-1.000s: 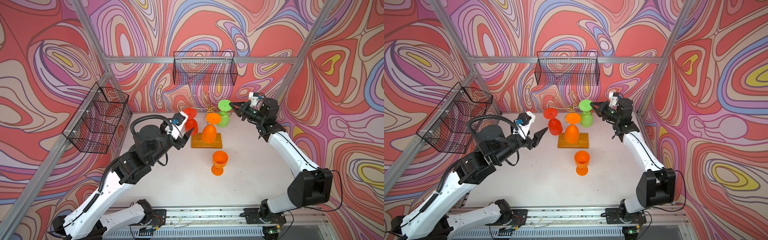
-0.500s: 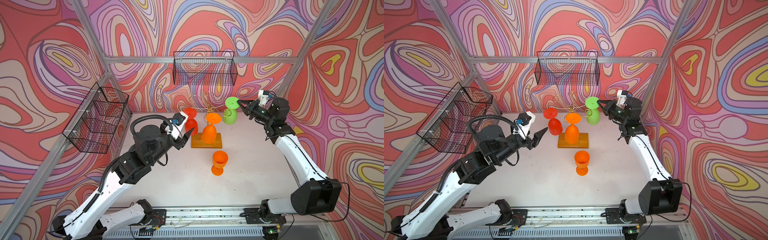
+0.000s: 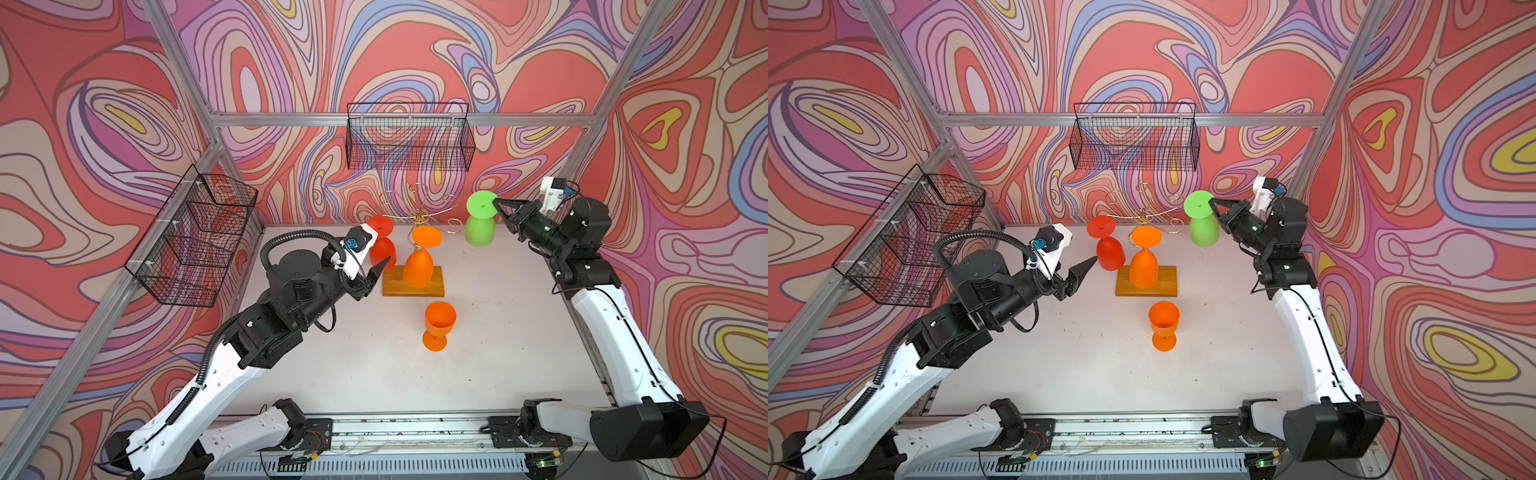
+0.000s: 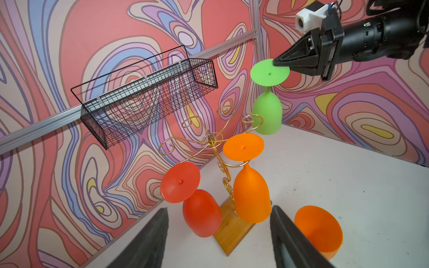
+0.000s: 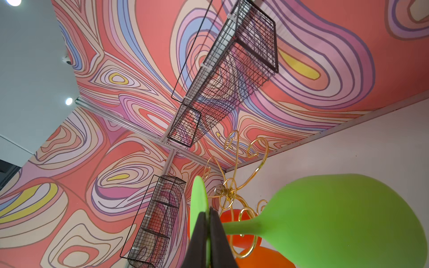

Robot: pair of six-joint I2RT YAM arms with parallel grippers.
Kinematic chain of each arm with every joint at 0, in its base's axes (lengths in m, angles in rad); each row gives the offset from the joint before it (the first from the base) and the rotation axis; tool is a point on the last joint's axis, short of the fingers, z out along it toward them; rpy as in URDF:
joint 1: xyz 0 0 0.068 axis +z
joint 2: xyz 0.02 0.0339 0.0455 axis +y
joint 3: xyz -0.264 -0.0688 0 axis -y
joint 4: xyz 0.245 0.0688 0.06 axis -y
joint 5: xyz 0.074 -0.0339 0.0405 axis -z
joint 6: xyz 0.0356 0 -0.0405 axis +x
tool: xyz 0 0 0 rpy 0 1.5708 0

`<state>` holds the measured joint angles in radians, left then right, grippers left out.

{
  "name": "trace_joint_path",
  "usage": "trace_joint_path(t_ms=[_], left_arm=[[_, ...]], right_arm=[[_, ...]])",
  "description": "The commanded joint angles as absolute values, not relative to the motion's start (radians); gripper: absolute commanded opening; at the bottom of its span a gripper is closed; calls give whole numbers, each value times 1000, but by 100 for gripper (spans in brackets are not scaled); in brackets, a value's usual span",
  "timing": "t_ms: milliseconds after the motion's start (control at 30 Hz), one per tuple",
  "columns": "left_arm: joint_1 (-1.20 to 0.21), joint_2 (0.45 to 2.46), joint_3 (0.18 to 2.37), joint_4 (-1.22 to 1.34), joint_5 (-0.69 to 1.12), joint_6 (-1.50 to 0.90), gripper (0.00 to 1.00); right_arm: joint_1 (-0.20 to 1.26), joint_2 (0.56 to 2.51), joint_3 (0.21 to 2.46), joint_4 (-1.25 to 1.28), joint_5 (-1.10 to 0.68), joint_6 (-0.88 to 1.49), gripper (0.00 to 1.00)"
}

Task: Take the wine glass off the wine glass rack
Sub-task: Pick up the wine glass from the wine glass rack, then place the wine glass at the middle-right of the table.

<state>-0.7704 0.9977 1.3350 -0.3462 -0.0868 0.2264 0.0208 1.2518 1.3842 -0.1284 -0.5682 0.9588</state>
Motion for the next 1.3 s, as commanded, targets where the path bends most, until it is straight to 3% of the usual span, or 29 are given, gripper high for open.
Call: trace_joint_path(t_ms=[0,367,733,867,967,1267], left_arm=[[-761,1009,1335,-299,-31,202,69],[-744,1126,1373,-156,162,140,73],[-500,1252,1328,300,737,-239,80],[-415,1368,1343,617,956,-500,79],[-391,1454,1376,816,1031,-663,79],[-390,1619,1510,1011,1079,-828,80]], right_arm=[[18,1196,1436,-104,-584,920,0],[18,1144,1478,115,-669,983,0],[18,1199,1425,634,-811,1311,0],[18,1249,1393,862,-822,1492,0],[18,1282,1378,1008,-816,1596,0],[27,1352,1361,1248,-793,1774,0]])
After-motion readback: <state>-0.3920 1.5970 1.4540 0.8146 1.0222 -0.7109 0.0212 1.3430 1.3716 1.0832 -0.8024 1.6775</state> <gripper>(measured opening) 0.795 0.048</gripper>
